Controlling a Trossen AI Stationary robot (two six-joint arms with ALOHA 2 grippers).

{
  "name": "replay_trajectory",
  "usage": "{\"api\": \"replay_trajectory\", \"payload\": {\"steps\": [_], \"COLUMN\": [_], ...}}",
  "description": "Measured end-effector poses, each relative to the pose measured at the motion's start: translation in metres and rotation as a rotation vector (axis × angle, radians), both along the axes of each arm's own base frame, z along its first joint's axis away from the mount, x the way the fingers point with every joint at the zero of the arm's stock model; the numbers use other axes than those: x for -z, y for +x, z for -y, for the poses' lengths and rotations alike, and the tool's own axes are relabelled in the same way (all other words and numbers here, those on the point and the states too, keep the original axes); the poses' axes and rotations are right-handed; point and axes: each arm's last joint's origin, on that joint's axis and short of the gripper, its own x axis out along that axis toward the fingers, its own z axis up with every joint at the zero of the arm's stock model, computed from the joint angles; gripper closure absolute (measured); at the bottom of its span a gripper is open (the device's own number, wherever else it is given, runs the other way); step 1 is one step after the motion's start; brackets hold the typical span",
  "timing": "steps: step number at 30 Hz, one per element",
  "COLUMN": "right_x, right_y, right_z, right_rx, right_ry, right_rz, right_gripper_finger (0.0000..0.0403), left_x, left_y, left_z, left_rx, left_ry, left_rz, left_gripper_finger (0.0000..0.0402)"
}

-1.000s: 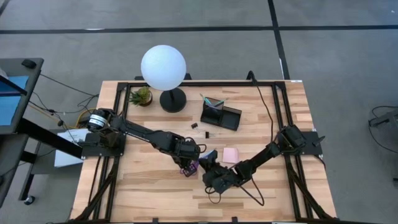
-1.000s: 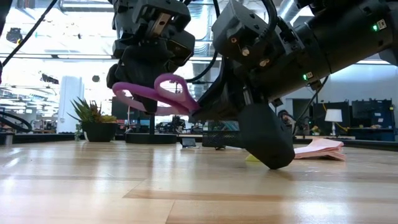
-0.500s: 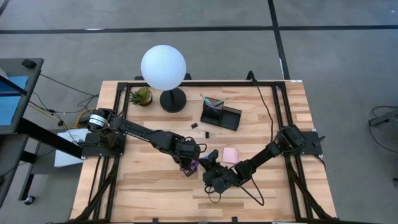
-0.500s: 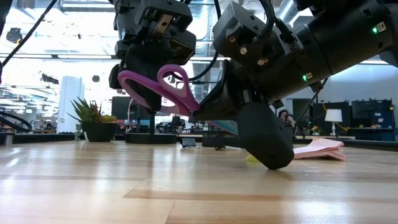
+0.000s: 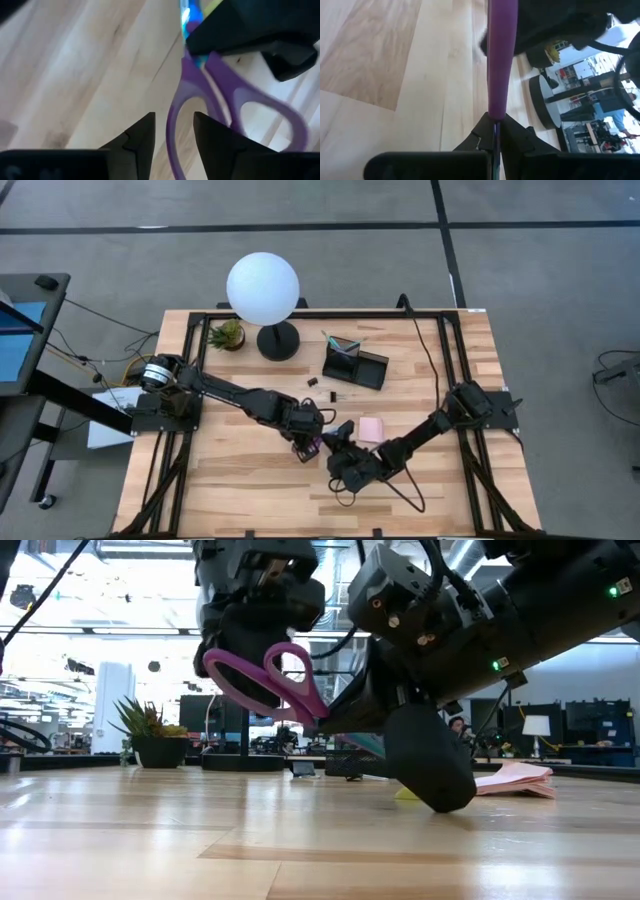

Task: Pick and place office supplies into organizer
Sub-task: Put the purple scissors into the black desk organizer

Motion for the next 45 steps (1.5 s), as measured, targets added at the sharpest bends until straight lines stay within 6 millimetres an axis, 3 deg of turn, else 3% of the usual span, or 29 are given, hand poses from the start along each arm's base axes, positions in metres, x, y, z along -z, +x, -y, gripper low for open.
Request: {"api": "replay_trajectory", "payload": {"steps": [8,14,19,22,26,31,35,39,45], "right_x": [-0.001,-0.013,-0.053,-0.087,-0.135,-0.191,-0.213,-0.213,-0.155], "right_y": [-0.002,-0.010,-0.019,-0.030,-0.045,-0.064,-0.077,-0.090,-0.101], "right_z": [-0.002,-0.001,0.009,0.018,0.048,0.095,0.130,0.168,0.214], "right_rx": [0.001,0.124,0.167,0.201,0.277,0.289,0.101,-0.028,-0.102], "right_ry": [-0.019,-0.216,-0.035,0.064,0.151,0.322,0.483,0.566,0.565], "right_rz": [-0.008,-0.024,0.056,0.111,0.180,0.288,0.408,0.611,0.733], "right_gripper_finger": [0.0402,0.0402,0.0402,0.0402,0.0402,0.0402,0.0402,0.0402,0.0402], "left_x": [-0.040,-0.082,-0.133,-0.164,-0.199,-0.221,-0.225,-0.224,-0.225], "left_y": [0.016,0.014,0.002,-0.007,-0.016,-0.025,-0.028,-0.032,-0.037], "left_z": [0.000,-0.002,-0.001,-0.001,0.005,0.016,0.024,0.030,0.042], "left_rx": [0.032,0.013,-0.009,-0.065,-0.110,-0.081,-0.065,-0.029,0.018], "left_ry": [0.089,0.244,0.472,0.586,0.639,0.668,0.695,0.706,0.753], "left_rz": [0.115,0.096,0.093,0.127,0.233,0.315,0.335,0.319,0.332], "left_gripper_finger": [0.0271,0.0272,0.0272,0.0272,0.0272,0.0272,0.0272,0.0272,0.0272]}}
